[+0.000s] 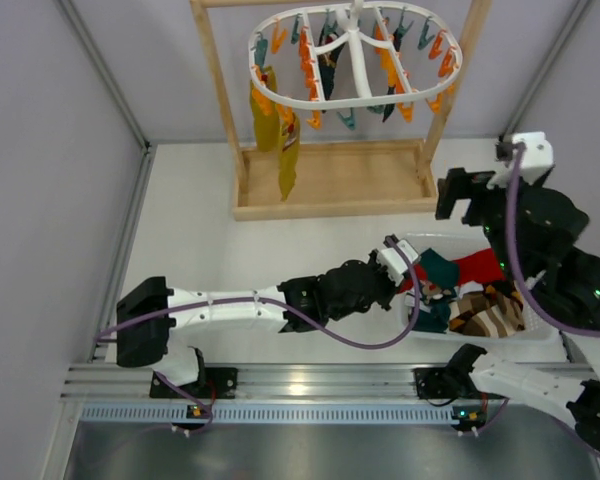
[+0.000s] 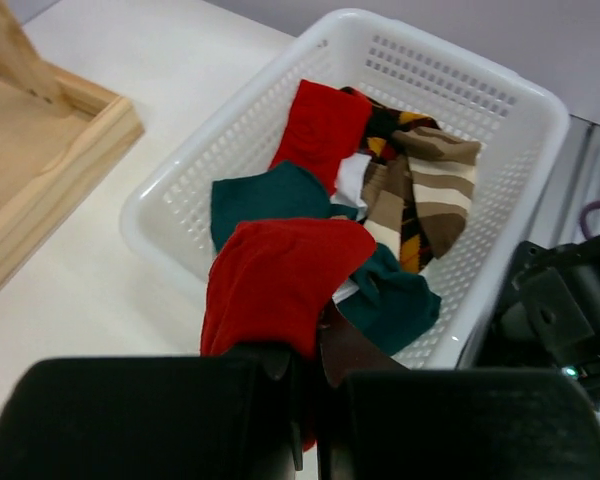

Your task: Remove the socks clipped to the hanger

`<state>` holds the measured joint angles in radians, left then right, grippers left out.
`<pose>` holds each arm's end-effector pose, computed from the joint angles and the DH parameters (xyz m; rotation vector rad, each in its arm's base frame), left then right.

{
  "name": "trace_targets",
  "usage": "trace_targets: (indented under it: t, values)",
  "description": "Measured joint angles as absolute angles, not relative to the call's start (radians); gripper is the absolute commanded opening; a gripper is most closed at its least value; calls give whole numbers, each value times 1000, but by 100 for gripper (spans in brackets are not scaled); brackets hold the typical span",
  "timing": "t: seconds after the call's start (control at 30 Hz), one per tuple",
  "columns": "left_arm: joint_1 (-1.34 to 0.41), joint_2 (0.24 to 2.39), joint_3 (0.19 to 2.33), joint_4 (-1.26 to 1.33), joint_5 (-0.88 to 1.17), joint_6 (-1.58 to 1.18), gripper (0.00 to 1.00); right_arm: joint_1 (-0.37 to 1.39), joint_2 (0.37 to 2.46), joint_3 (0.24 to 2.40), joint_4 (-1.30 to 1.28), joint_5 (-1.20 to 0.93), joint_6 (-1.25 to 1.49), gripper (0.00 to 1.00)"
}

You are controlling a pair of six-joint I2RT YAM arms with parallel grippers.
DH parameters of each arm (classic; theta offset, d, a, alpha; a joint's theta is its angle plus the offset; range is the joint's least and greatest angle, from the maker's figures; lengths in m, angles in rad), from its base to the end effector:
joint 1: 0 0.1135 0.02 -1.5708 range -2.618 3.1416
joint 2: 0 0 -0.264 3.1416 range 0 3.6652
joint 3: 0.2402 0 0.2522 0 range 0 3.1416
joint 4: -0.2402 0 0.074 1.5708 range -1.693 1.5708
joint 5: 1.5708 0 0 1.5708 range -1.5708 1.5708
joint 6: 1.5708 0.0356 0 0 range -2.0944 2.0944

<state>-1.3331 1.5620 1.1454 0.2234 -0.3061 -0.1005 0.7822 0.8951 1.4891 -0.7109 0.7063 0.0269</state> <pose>0.0980 -0.3589 0.3125 0.8564 1.6057 -0.7666 0.1047 0.0715 0.4945 -0.1009 1.6566 0.0177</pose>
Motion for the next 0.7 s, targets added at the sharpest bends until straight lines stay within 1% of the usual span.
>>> trace_targets:
  t: [0.13, 0.3, 0.37, 0.4, 0.43, 0.47, 0.53, 0.57, 0.7]
  values:
    - [-1330, 1593, 1180, 223, -202, -109, 0, 782, 755, 1462, -756, 716, 65, 99]
    - [-1309, 1713, 1312, 222, -42, -123, 0, 782, 657, 1445, -791, 726, 92, 100]
    - [-1292, 1783, 1383, 227, 25, -141, 12, 782, 640, 1431, -797, 730, 98, 99]
    - [-1281, 1822, 1422, 227, 63, -151, 23, 782, 637, 1426, -802, 732, 99, 100]
    - [-1267, 1865, 1465, 224, 99, -164, 58, 782, 637, 1419, -808, 732, 101, 99]
    - [-1256, 1902, 1496, 224, 128, -168, 70, 782, 638, 1414, -814, 733, 102, 100]
    - [-1239, 1952, 1533, 215, 177, -187, 85, 782, 644, 1405, -828, 734, 102, 99]
    - [-1232, 1971, 1544, 207, 197, -191, 99, 782, 647, 1399, -832, 736, 103, 100]
    - [-1227, 1981, 1544, 150, 196, -178, 99, 782, 661, 1378, -843, 742, 111, 99]
